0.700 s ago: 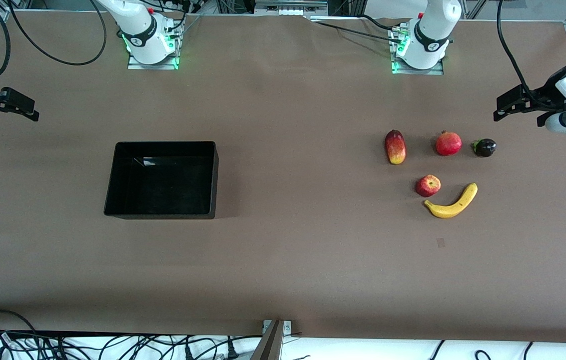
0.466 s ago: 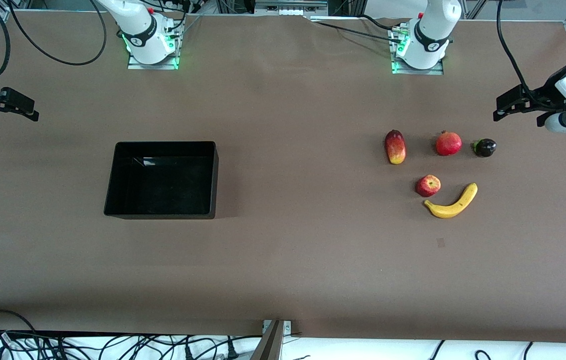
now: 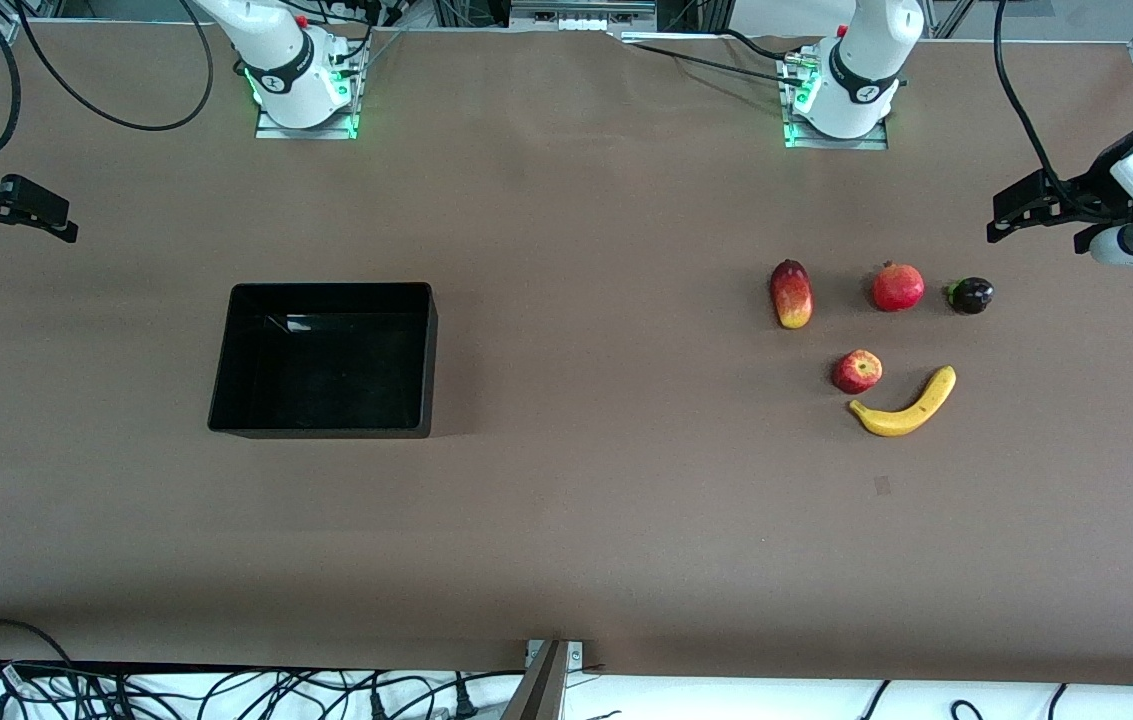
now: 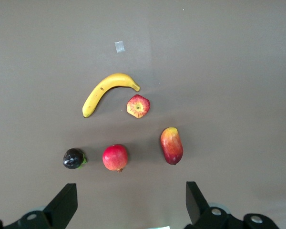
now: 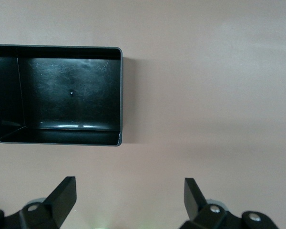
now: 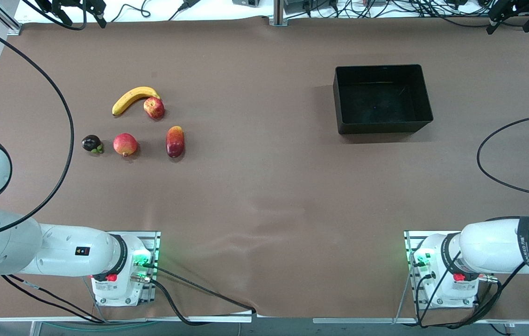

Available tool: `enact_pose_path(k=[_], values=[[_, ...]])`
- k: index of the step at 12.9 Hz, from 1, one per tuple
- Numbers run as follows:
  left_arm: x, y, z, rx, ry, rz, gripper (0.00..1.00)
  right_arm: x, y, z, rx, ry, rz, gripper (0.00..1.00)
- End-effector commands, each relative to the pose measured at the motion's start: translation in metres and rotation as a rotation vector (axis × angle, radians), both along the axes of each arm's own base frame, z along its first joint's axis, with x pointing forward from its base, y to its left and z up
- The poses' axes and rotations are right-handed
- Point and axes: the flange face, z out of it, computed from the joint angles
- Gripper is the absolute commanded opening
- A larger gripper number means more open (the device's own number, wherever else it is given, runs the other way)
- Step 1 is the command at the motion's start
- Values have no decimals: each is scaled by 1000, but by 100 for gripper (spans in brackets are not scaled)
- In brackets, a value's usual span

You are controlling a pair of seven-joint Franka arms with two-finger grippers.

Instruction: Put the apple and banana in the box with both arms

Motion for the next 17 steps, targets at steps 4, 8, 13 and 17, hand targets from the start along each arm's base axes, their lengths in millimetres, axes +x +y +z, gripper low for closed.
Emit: enact_pose_path(k=[4, 8, 13, 17], values=[[-3, -3, 1, -15, -4, -1, 100, 5, 16, -8, 15, 25, 13, 100], [-3, -3, 0, -15, 1, -1, 100, 43, 24, -94, 7, 113, 7, 100], [-3, -3, 0, -15, 1, -3, 100, 30, 14, -218, 13, 176, -85, 100], [-3, -3, 0, -15, 2, -3, 100, -7, 14, -265, 9, 110, -130, 100]])
